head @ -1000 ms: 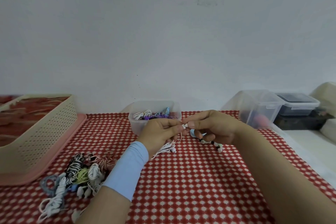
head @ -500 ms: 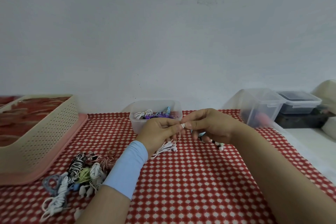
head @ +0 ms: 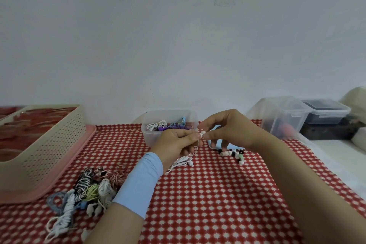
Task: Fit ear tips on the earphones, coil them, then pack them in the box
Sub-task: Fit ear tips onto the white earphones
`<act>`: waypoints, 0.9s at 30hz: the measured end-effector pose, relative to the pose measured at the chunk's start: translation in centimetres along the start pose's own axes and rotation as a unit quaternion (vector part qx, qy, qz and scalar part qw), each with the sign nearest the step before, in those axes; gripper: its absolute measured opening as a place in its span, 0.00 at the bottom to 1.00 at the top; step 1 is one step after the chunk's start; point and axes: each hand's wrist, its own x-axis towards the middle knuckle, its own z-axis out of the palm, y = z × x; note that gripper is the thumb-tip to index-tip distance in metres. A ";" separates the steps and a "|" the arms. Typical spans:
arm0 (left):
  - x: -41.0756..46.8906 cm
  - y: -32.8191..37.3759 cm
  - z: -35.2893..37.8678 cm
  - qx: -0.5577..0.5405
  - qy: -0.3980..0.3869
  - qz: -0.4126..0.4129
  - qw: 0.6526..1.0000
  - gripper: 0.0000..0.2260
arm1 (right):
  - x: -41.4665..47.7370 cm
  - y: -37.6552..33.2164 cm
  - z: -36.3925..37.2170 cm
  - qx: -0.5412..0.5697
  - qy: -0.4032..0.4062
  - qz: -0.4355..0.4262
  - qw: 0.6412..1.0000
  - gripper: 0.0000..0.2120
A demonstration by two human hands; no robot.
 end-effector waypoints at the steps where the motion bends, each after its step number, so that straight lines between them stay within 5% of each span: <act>1: 0.0 0.1 0.1 -0.012 -0.002 -0.008 1.000 0.06 | 0.1 0.0 0.0 -0.004 0.004 -0.005 1.000 0.06; 10: 0.0 0.2 0.2 -0.124 -0.019 -0.063 0.990 0.08 | 0.0 0.1 -0.3 -0.036 -0.007 -0.020 0.999 0.08; 21: 0.6 -0.2 0.0 -0.023 0.018 -0.034 0.999 0.06 | 0.1 -0.2 0.1 -0.034 0.025 -0.022 0.999 0.08; 27: 0.3 0.1 -0.4 -0.016 -0.009 -0.023 1.000 0.07 | -0.5 -0.2 -0.3 0.027 -0.024 0.012 0.999 0.07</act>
